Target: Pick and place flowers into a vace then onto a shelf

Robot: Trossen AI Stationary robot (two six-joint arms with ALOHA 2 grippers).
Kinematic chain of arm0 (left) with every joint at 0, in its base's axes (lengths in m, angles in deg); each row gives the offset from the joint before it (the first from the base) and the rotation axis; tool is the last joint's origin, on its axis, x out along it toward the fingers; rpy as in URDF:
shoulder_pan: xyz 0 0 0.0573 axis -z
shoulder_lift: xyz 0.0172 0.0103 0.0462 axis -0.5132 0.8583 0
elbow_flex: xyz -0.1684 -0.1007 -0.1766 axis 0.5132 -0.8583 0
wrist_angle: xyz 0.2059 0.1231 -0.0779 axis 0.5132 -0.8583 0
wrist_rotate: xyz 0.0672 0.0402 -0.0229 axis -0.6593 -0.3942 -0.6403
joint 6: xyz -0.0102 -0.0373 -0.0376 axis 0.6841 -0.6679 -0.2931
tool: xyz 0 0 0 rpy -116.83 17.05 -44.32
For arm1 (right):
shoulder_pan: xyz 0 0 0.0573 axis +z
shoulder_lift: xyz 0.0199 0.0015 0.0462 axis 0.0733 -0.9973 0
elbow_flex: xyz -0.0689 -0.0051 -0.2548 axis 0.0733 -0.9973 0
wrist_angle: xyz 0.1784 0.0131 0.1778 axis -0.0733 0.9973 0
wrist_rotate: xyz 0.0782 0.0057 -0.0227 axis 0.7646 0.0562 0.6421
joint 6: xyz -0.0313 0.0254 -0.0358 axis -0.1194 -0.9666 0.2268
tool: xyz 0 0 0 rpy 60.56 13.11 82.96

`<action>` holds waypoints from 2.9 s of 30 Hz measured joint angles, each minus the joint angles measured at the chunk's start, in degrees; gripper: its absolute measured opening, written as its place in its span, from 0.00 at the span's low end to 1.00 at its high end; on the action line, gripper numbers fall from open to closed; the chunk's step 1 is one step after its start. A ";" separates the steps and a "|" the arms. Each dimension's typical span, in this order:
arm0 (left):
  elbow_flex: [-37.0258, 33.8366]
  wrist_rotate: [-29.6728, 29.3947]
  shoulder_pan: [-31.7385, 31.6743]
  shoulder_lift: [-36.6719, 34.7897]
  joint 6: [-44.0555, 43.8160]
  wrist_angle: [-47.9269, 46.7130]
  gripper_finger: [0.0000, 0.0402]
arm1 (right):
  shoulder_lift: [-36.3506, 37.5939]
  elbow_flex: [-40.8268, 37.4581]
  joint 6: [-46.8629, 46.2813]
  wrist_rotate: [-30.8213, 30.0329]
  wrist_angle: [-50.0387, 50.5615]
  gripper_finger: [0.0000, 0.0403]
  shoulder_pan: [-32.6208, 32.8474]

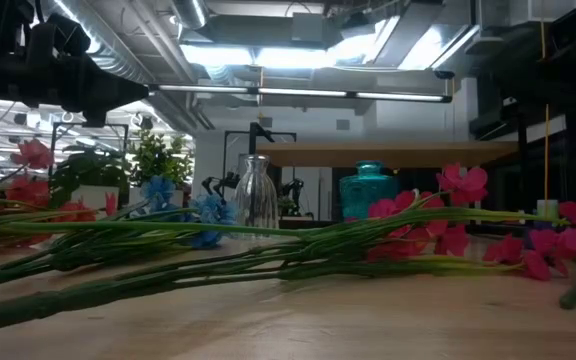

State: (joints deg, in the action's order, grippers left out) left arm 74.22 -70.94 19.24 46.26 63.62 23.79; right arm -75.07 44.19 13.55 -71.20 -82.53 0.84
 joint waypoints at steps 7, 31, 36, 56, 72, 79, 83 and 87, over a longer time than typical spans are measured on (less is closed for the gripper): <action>0.00 0.00 0.01 0.00 0.02 0.00 0.03 | 0.00 0.00 0.02 -0.01 0.00 0.06 0.00; 0.00 0.00 0.01 0.00 0.02 0.00 0.03 | -0.01 0.00 0.03 -0.01 -0.01 0.06 0.01; -0.02 0.00 0.02 0.00 0.02 0.00 0.03 | 0.00 0.01 0.04 -0.01 0.00 0.06 -0.01; -0.02 0.00 0.00 0.00 0.02 0.00 0.03 | -0.02 0.00 0.06 -0.01 0.00 0.06 0.01; -0.02 -0.37 0.00 0.00 3.46 0.00 0.03 | -0.01 0.01 0.01 -0.01 0.00 0.06 0.01; 0.00 -0.46 0.02 0.00 3.79 0.00 0.03 | 0.00 0.01 0.01 0.00 0.00 0.06 0.01; 0.00 -0.48 0.02 0.00 4.07 0.00 0.03 | -0.02 -0.01 0.32 -0.01 -0.02 0.06 0.01; 0.00 -0.64 0.00 0.00 4.09 0.00 0.03 | -0.02 0.01 -0.03 -0.01 0.00 0.06 -0.01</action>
State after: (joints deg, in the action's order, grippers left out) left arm 74.22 -71.58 19.24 46.26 67.71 23.79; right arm -75.09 44.20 13.52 -71.21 -82.53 0.83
